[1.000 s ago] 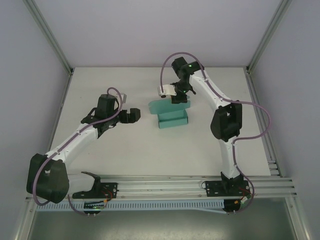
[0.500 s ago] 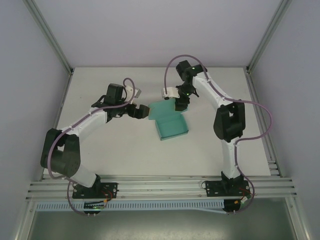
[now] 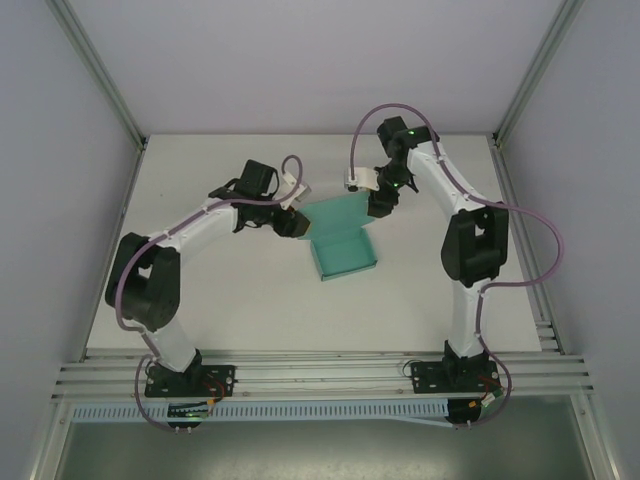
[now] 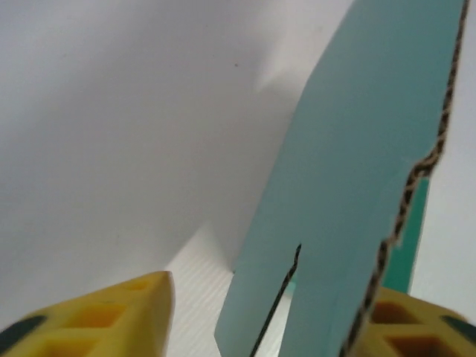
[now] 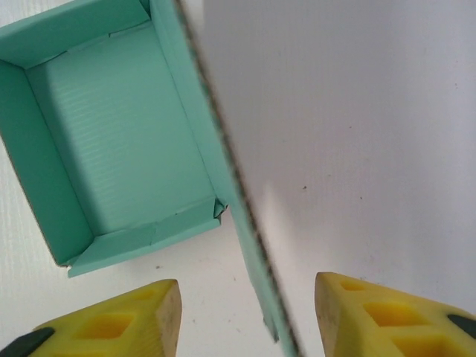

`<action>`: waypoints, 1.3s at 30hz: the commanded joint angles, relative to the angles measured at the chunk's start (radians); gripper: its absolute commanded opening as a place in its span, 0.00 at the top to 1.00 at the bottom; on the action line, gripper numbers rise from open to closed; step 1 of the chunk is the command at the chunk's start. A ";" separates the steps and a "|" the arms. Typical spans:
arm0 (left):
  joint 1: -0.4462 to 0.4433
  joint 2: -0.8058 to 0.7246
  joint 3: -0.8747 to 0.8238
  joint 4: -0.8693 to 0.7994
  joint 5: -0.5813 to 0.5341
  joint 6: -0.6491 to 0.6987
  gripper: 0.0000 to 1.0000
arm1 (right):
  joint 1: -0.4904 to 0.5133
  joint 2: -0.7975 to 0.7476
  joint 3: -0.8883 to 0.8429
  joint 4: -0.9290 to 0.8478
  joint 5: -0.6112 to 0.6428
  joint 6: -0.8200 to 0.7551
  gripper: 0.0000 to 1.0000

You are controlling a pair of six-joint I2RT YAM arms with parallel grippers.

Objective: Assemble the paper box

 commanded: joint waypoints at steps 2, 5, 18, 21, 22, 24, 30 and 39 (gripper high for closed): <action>-0.020 0.019 0.028 -0.086 -0.078 0.045 0.67 | 0.003 0.047 0.033 -0.052 -0.017 0.011 0.66; -0.023 -0.007 0.012 -0.055 -0.088 0.036 0.81 | 0.001 0.049 0.033 -0.060 -0.007 0.021 0.84; -0.058 -0.025 0.054 -0.010 -0.233 -0.082 1.00 | 0.042 -0.043 -0.033 0.121 0.057 0.297 1.00; -0.066 -0.025 0.056 0.029 -0.290 -0.182 1.00 | 0.065 -0.064 -0.030 0.246 0.136 0.613 1.00; -0.066 -0.020 0.060 0.038 -0.317 -0.224 1.00 | 0.070 -0.076 -0.044 0.301 0.163 0.739 1.00; -0.072 0.002 0.078 0.055 -0.366 -0.296 1.00 | 0.079 -0.108 -0.096 0.423 0.218 1.002 1.00; -0.088 0.082 0.156 0.085 -0.474 -0.472 1.00 | 0.125 -0.235 -0.392 0.821 0.174 1.487 1.00; -0.095 0.115 0.113 0.220 -0.423 -0.666 1.00 | 0.166 -0.223 -0.446 0.833 0.262 1.664 1.00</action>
